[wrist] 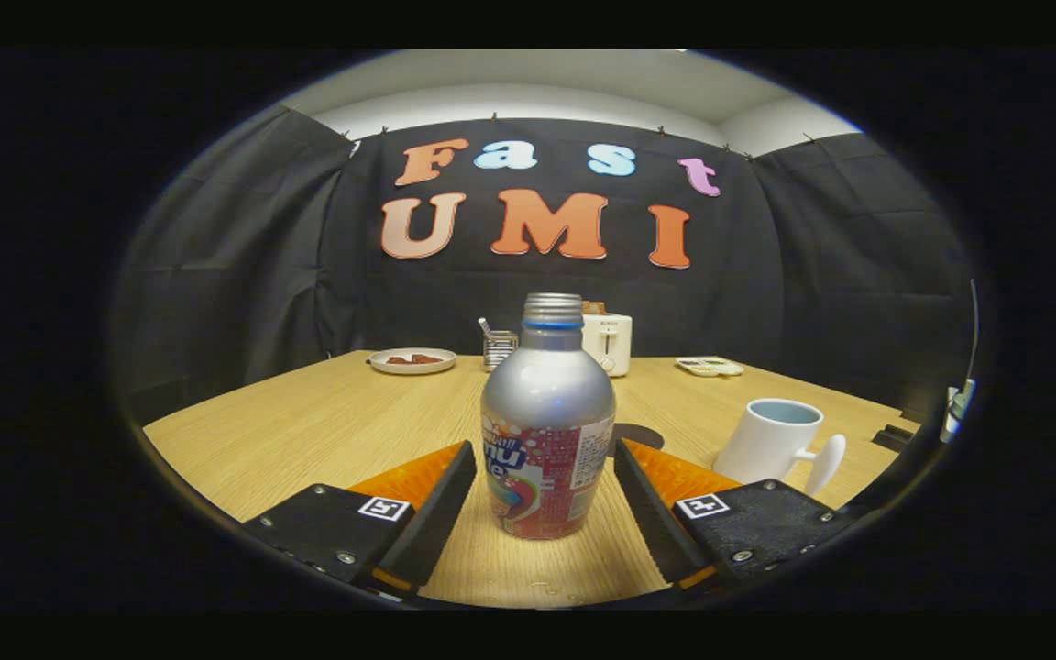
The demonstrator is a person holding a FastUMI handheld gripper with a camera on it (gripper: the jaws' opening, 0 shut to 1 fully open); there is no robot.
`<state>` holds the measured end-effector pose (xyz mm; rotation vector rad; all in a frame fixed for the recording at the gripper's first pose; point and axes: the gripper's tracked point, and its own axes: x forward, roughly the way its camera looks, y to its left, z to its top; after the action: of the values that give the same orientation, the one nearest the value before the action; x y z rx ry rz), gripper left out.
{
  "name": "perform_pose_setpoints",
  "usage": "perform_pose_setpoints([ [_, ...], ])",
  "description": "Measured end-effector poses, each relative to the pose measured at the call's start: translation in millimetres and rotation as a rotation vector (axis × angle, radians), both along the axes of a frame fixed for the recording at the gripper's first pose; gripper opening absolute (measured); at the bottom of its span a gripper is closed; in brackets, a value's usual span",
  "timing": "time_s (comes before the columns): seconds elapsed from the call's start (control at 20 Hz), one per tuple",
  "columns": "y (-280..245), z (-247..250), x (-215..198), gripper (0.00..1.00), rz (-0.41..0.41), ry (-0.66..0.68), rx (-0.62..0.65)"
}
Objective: Take the bottle from table, then pour the juice into the cup, finally place the bottle on the coaster
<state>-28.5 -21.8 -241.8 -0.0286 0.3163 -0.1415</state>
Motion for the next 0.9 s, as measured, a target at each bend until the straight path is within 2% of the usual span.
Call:
perform_pose_setpoints([
  [0.2, 1.6, -3.3, 4.8, 0.85, 0.012, 0.003, 0.000],
  [0.25, 1.6, -4.6, 6.9, 0.80, 0.014, 0.003, 0.002],
  [0.5, 10.4, 5.2, 10.1, 0.78, 0.027, -0.019, 0.043],
  [0.75, 17.0, 17.4, 15.1, 0.76, 0.021, -0.040, 0.183],
  [0.9, 17.5, 18.9, 17.4, 0.77, 0.003, -0.046, 0.311],
])
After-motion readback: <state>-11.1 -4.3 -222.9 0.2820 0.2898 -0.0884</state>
